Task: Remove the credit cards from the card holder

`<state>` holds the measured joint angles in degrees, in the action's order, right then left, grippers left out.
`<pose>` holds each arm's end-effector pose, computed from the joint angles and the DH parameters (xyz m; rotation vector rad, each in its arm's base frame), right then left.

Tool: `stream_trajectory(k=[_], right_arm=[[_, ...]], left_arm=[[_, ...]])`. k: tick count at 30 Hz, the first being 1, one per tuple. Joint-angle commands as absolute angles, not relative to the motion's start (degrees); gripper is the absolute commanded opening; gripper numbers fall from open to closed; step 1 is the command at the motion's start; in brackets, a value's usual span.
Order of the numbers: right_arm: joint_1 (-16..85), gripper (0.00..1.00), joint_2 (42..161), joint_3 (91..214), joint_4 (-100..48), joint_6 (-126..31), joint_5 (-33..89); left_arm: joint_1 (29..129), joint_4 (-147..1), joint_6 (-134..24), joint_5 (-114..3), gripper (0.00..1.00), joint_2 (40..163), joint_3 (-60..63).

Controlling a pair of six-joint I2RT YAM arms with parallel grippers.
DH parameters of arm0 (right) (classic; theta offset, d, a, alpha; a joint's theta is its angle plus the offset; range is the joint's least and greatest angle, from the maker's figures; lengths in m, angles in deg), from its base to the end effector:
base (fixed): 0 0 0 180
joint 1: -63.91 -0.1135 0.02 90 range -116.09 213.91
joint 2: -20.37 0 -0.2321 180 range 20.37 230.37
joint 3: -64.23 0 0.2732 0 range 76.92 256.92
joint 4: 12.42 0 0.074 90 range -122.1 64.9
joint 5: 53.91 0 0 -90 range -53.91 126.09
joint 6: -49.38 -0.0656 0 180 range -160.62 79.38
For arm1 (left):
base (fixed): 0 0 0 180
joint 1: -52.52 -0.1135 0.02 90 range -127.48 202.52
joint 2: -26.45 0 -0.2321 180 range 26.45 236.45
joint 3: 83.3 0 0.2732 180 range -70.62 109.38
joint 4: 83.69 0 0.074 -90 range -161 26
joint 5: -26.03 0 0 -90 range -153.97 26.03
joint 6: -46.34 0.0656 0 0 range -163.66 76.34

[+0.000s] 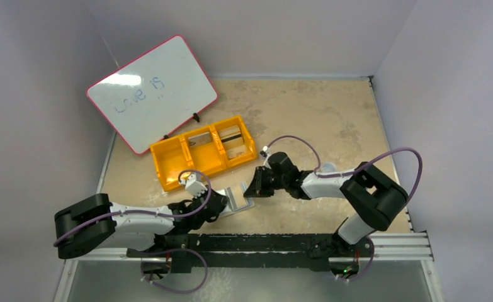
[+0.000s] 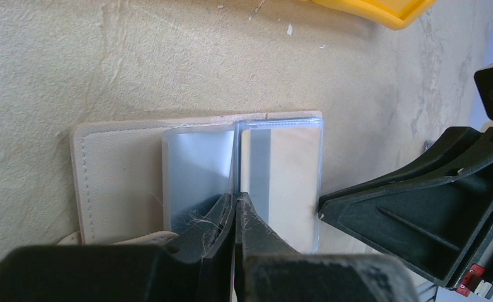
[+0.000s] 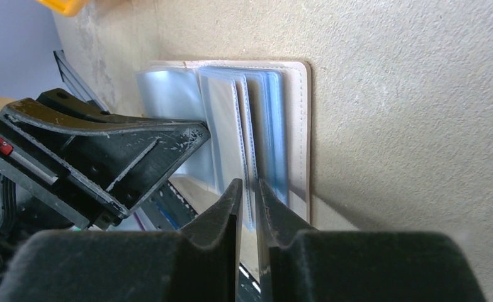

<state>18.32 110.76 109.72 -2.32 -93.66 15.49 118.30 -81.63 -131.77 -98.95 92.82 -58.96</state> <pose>0.2118 0.2492 0.0755 -0.0736 2.4779 1.2707 0.1252 -0.1867 0.0543 -0.7371 2.1693 -0.7754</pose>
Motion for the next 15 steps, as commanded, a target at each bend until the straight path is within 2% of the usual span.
stream_trajectory(k=[1,9,15], right_arm=[[18.26,0.14,110.86,111.81,1.31,-92.62,13.85],[17.69,0.22,110.83,112.93,3.03,-91.46,10.4],[17.24,0.26,109.36,115.43,-4.32,-89.15,14.22]], left_arm=[[118.61,-76.3,-131.37,-98.51,0.0,93.79,-59.13],[118.61,-76.29,-131.13,-98.84,0.0,93.4,-59.07],[118.57,-74.97,-131.2,-99.52,0.0,91.56,-59.02]])
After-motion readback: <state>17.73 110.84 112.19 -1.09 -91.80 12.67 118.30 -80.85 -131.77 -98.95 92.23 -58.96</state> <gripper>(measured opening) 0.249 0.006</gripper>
